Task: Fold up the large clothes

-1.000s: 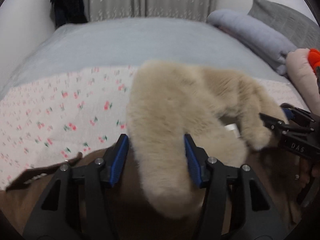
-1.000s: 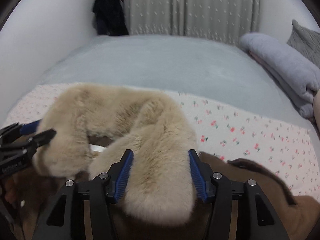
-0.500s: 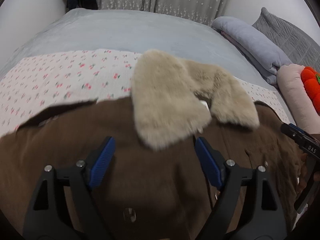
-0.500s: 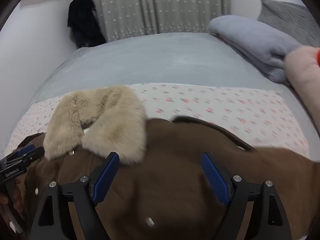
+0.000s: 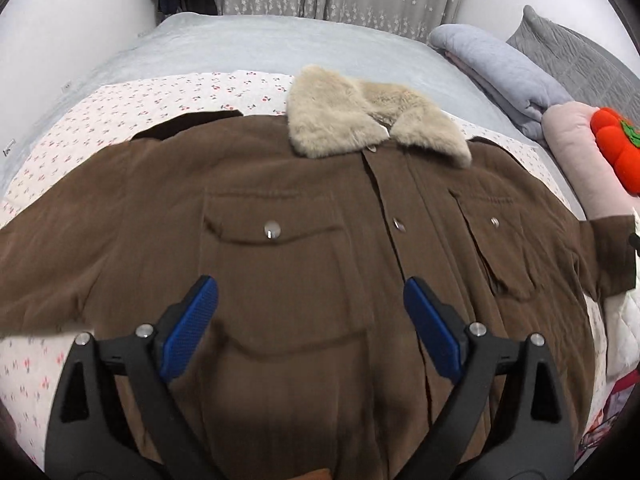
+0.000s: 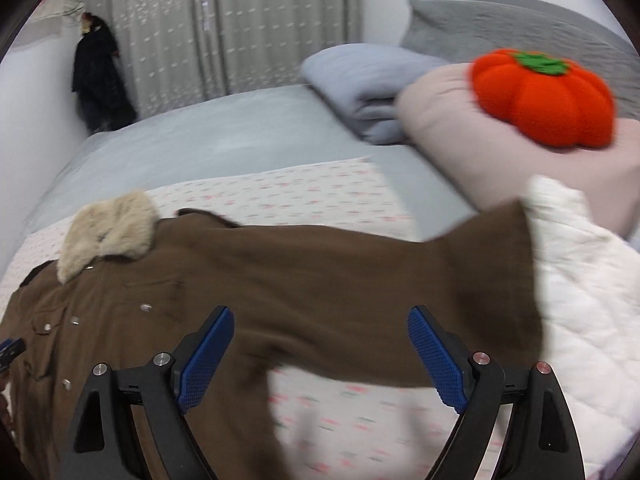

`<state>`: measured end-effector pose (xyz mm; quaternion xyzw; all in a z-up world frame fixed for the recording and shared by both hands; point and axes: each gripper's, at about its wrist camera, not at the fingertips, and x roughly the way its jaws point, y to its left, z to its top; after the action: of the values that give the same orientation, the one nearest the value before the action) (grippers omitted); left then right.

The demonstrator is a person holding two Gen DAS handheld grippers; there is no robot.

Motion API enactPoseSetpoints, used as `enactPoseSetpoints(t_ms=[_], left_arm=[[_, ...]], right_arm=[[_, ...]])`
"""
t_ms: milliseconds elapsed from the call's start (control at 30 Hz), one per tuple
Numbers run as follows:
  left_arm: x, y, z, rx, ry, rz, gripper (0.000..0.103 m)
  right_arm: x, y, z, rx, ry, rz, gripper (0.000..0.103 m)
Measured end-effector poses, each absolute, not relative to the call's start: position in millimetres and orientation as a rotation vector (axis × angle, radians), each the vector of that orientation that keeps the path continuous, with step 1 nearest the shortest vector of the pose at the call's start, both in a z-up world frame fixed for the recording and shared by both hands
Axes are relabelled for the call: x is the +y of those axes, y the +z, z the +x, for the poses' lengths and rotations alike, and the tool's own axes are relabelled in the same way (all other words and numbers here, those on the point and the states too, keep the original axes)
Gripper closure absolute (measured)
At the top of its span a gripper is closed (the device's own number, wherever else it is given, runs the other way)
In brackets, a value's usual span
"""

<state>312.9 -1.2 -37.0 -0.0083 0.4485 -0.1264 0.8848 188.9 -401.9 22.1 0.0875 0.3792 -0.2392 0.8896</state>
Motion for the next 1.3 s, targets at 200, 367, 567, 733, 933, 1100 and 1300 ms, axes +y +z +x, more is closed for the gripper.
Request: enactPoseSetpoints(t_ms=[200,367,567,733,933,1100,1300], left_arm=[[7,-53,279,0.950,-0.234,-0.021,0.009],[11,-81,267,0.979,-0.186,0.011,0.009],[13,-104,259,0.989,-0.175,0.030,0.006],[18,-117,264,1.027,-0.191,0.008,0.000],[21,-112,267,1.057,-0.219,-0.021,0.000],[28,-99,262,1.030,-0.299,-0.066,0.001],[40,-83,263,1.027,-0.336,-0.141,0.001]], right_arm=[[-454,37,140,0.778,-0.595,0.215,0.011],[-499,29,120,0.802,-0.615,0.328,0.011],[-524,0,125,0.873,-0.642,0.374,0.011],[-521,-17,138,0.881,-0.596,0.333,0.011],[-516,-23,161,0.912,-0.602,0.267,0.077],[-519,12,164,0.860,-0.593,0.310,0.096],[-499,90,169,0.767,-0.513,0.252,0.096]])
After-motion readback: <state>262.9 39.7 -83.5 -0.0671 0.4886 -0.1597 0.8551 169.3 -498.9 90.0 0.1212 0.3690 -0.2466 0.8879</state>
